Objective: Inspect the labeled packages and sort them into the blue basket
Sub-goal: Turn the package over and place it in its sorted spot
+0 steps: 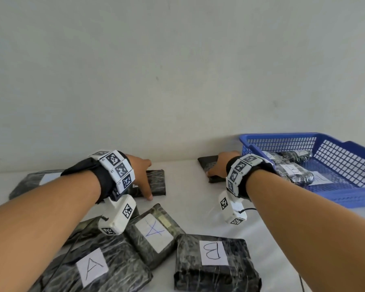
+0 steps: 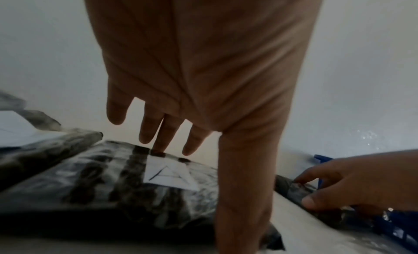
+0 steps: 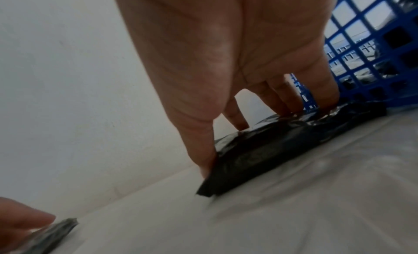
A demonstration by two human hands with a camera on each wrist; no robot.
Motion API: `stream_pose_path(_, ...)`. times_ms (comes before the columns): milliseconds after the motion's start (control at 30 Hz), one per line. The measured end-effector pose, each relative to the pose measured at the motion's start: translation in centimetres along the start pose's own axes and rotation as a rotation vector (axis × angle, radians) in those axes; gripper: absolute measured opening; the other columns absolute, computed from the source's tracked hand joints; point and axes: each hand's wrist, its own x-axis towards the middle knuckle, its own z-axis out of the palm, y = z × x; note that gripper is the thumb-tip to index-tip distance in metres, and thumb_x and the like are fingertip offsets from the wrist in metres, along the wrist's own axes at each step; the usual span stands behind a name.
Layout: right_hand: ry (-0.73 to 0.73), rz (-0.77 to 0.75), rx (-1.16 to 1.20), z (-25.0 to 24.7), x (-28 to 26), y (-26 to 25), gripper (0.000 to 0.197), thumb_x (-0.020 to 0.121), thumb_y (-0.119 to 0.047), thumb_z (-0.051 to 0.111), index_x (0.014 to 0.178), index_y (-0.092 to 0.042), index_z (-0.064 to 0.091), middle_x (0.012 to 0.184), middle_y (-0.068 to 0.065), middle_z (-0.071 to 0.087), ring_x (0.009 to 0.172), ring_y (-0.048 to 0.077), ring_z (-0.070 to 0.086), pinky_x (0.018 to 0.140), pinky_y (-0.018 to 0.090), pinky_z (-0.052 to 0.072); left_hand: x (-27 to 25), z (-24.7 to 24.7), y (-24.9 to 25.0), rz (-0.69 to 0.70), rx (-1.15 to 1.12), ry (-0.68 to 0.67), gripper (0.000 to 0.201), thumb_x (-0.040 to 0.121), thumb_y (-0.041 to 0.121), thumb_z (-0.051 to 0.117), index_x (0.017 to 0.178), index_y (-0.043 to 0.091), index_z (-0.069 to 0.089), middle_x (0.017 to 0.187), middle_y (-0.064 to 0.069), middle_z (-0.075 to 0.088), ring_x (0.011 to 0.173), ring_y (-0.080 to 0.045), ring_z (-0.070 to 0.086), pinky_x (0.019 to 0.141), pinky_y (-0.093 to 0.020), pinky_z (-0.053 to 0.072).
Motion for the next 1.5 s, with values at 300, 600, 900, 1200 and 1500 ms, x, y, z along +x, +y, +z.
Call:
stream_pose_path(300,0.05,-0.034,0.058,-0.5,-1.1,-0.1,0.063,0.097,-0.06,0.057,0.132,-0.008,0.06,0.126,0.014,0.064,0.117,0.032,0.063,0.096,0.038,0.054,0.1,0.5,-0.7,0.039,0.068,0.123,0.092,0.074,0.051,0.088,0.145,0.015,0.042,0.135,-0.007,0.051,0.119,-0.025,0.058,0.097,-0.039,0.054)
stream_pose_path(600,0.057,-0.482,1.182,-6.4,-11.9,-2.2,0.031,0.105,-0.03,0.062,0.119,-0.003,0.067,0.11,0.019,0.076,0.097,0.025,0.076,0.095,0.046,0.062,-8.9,-3.7,1.5,0.325,-0.136,0.688,0.088,0.068,0.055,0.085,0.138,0.025,0.041,0.122,0.002,0.04,0.117,-0.019,0.04,0.096,-0.045,0.052)
stream_pose_path(900,0.3,-0.705,1.73,-9.6,-23.9,0.7,0.019,0.103,0.001,0.055,0.113,-0.004,0.07,0.103,0.011,0.081,0.095,0.023,0.079,0.09,0.046,0.061,-21.2,-3.3,1.8,0.581,-1.052,0.993,0.049,0.097,0.057,0.059,0.136,0.027,0.056,0.13,0.013,0.067,0.119,-0.002,0.062,0.101,-0.026,0.054)
stream_pose_path(1200,0.215,-0.803,1.66,-7.5,-27.5,-1.6,0.023,0.106,-0.002,0.046,0.109,-0.012,0.066,0.096,0.003,0.081,0.091,0.016,0.077,0.08,0.032,0.057,-22.4,1.5,1.5,0.585,-1.543,0.855,0.06,0.098,0.062,0.05,0.121,0.008,0.062,0.107,-0.015,0.072,0.115,-0.042,0.065,0.11,-0.066,0.043)
stream_pose_path(1500,0.401,-0.682,1.505,-5.8,-26.4,-5.0,0.026,0.106,-0.034,0.058,0.103,-0.01,0.066,0.092,0.004,0.08,0.084,0.019,0.078,0.067,0.034,0.061,-22.2,2.2,2.2,0.465,-1.509,0.898,0.078,0.09,0.071,0.055,0.106,-0.005,0.057,0.093,-0.026,0.069,0.094,-0.045,0.069,0.092,-0.064,0.054)
